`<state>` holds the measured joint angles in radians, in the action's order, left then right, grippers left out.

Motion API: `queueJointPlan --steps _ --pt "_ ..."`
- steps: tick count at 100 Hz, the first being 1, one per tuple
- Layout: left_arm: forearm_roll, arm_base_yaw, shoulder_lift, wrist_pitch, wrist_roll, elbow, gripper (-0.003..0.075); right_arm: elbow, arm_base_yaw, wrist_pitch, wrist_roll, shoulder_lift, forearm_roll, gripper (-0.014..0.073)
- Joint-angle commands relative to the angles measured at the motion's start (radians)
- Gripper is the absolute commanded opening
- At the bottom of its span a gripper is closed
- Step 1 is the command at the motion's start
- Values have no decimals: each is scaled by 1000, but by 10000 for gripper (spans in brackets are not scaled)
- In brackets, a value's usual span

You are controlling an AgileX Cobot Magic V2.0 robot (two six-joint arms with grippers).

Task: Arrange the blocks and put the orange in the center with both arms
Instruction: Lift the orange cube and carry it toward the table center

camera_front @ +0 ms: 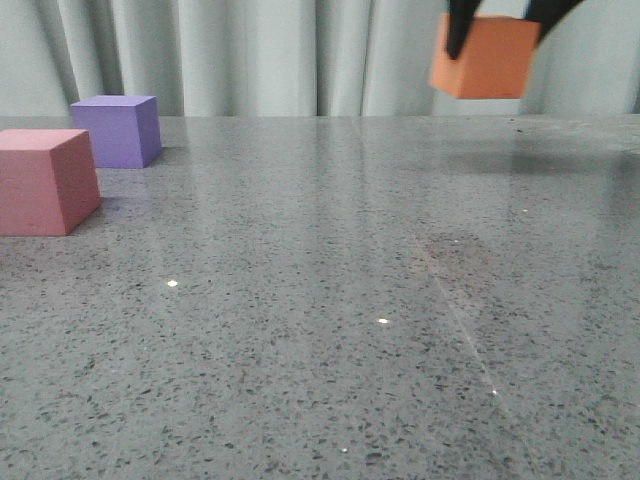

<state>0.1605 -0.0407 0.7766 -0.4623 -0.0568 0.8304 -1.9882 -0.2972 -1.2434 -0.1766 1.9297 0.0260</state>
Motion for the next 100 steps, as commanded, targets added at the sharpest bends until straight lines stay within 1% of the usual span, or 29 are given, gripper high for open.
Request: queueJointPlan --steps 1,11,22,30,37,52,67,74,78,83,88,93,100 --pt "18 5 0 73 -1 36 418 -37 -43 -38 -13 -54 3 230" --pt "18 5 0 73 -1 36 418 -37 -98 -37 -54 -38 3 230" --pt "18 5 0 70 -1 36 418 -37 -167 -23 -55 -16 5 230" --pt "18 5 0 71 -1 36 418 -37 -215 8 -61 -6 7 230" --pt "18 5 0 71 -1 36 418 -37 -245 40 -97 7 6 230" --pt "18 5 0 71 -1 36 418 -43 -264 65 -178 46 10 230" --pt "18 5 0 71 -1 36 418 -46 -265 62 -194 71 13 232" --pt "18 5 0 71 -1 36 418 -46 -265 65 -194 74 13 249" --pt "18 5 0 71 -1 36 418 -46 -265 67 -194 75 13 272" --pt "18 5 0 71 -1 36 418 -46 -265 72 -194 75 13 325" --pt "18 5 0 71 -1 36 418 -46 -265 79 -194 75 13 405" --pt "18 5 0 71 -1 36 418 -47 -265 81 -194 75 13 507" --pt "18 5 0 71 -1 36 418 -47 -265 80 -194 75 13 612"
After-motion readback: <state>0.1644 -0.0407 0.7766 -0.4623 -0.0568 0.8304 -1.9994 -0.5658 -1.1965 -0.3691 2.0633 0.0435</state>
